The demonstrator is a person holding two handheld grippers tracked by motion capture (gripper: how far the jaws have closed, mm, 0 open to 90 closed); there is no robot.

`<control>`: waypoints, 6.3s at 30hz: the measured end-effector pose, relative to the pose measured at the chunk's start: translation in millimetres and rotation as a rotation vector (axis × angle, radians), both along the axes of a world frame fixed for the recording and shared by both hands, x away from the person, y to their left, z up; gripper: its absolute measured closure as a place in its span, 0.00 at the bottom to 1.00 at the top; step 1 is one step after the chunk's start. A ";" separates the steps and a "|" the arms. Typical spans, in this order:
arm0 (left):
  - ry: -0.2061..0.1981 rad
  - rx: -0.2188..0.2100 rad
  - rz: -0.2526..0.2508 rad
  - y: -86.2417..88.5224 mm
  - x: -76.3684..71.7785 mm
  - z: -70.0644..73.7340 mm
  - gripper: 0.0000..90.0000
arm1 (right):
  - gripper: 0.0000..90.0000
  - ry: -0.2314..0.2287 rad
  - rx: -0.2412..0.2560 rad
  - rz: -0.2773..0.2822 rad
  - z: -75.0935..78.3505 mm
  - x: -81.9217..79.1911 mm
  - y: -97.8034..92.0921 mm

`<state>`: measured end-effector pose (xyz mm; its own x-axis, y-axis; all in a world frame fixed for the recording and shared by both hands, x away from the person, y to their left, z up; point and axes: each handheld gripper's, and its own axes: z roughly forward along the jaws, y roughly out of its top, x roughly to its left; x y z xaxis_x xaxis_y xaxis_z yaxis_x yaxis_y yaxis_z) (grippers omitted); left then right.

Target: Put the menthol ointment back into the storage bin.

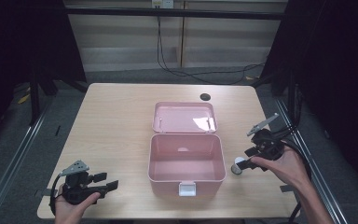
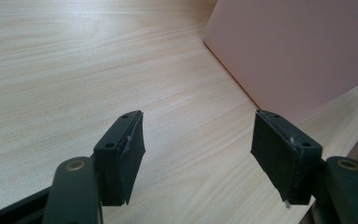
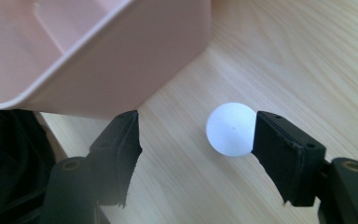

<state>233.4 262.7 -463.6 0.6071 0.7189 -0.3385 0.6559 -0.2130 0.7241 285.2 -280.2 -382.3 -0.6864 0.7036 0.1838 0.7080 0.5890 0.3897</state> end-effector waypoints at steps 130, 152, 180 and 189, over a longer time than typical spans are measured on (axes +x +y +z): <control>0.021 -0.005 -0.004 0.1 1.1 -1.3 0.38 | 0.57 0.040 -0.212 0.163 43.5 15.8 28.5; 0.021 -0.003 -0.002 0.0 1.3 -1.3 0.38 | 0.57 -0.079 -0.062 0.151 88.9 4.9 16.8; 0.020 -0.005 -0.004 0.1 1.2 -1.1 0.38 | 0.57 -0.167 0.022 0.321 97.3 21.8 70.9; 0.019 -0.004 -0.004 0.1 1.2 -1.3 0.38 | 0.57 -0.207 0.051 0.440 96.6 28.5 91.0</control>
<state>234.7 262.8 -464.9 0.6030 0.7153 -0.3532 0.6691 -0.2125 0.7121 313.7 -189.1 -285.6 -0.9424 0.3324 0.0384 0.3008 0.7913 0.5324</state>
